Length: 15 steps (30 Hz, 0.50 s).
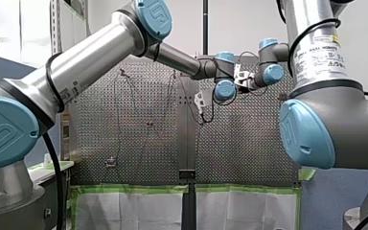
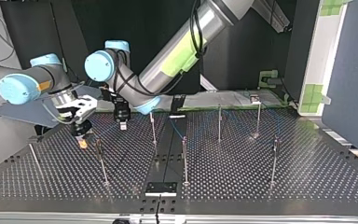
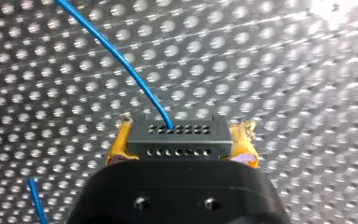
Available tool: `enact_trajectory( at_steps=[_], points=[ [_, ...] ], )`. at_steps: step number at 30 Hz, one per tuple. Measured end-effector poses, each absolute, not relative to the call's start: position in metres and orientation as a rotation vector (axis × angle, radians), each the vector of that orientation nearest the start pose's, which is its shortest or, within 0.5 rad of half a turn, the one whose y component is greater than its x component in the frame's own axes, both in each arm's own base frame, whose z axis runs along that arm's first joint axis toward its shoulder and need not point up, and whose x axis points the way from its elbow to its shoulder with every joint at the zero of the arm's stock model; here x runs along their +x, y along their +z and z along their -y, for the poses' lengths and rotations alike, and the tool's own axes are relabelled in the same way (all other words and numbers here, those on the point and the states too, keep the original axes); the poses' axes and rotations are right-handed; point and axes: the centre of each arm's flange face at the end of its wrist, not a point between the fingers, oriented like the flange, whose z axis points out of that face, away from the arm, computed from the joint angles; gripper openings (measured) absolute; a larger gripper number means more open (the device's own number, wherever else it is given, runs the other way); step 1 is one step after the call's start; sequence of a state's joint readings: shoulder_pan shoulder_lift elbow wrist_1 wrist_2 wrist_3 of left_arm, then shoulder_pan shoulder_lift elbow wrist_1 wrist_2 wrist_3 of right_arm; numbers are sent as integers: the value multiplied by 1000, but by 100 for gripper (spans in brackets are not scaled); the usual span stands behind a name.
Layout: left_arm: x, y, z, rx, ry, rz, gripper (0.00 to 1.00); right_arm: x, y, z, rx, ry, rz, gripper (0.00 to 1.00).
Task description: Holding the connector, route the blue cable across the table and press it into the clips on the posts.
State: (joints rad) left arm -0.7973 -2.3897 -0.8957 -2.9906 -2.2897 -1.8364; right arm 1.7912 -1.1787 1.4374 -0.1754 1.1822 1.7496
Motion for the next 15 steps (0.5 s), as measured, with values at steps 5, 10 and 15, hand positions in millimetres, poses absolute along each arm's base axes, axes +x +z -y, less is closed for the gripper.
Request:
enact_trajectory(
  at_steps=[5,10,15],
  points=[
    [487,323,602,-154,-293,-1531,0,300,373,566,1631,1749,1089,0],
    [483,331,604,-153,-301,-1523,0,299,383,562,1620,1758,1085,0],
    [482,332,605,-151,-303,-1522,0,299,390,559,1614,1764,1080,0]
  ],
)
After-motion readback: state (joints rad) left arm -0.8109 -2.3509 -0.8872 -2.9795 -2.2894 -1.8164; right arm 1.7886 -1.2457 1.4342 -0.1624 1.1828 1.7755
